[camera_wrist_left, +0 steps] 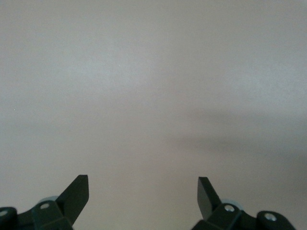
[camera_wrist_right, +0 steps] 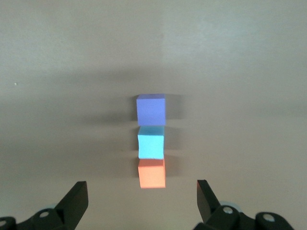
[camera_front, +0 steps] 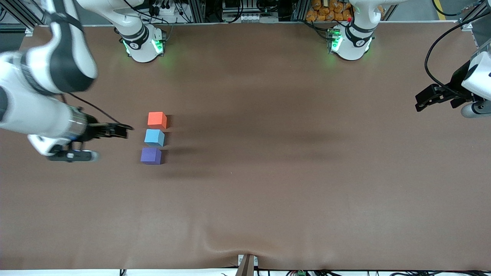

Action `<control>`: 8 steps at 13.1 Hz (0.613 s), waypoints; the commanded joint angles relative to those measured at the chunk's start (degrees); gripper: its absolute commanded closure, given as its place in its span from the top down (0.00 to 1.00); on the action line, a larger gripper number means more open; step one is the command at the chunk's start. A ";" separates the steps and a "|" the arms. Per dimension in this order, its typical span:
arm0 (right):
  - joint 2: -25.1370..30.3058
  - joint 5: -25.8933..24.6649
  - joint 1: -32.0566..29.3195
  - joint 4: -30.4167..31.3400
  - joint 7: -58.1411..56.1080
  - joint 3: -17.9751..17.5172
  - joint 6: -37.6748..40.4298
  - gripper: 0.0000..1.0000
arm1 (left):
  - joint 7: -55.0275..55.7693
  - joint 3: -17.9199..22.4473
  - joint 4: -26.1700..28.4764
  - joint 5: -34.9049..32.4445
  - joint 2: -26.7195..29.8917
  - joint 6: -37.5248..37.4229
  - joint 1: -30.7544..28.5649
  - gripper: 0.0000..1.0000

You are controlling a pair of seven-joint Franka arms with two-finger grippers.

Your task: Place blue block between orange and purple blocks

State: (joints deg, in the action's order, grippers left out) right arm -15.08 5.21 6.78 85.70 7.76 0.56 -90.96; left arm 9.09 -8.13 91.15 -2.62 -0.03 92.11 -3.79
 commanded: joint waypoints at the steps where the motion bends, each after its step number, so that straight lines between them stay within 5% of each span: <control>1: -1.62 -0.55 -3.25 -5.88 -0.55 -1.96 5.25 1.00 | -0.57 -0.66 0.43 -0.37 1.26 -0.09 -0.69 1.00; 4: -0.84 0.33 -7.56 -10.90 -0.55 -3.54 14.11 1.00 | -0.57 -0.66 0.52 -0.37 1.17 -0.09 -0.69 1.00; 8: 4.87 -0.02 -7.13 -11.96 -0.55 -3.37 16.69 1.00 | -0.65 -0.57 0.61 -0.37 1.26 -0.09 -0.78 1.00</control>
State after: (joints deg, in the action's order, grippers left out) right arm -13.36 5.26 0.27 73.47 7.38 -1.63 -75.42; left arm 9.09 -8.12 91.11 -2.62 -0.01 92.12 -3.81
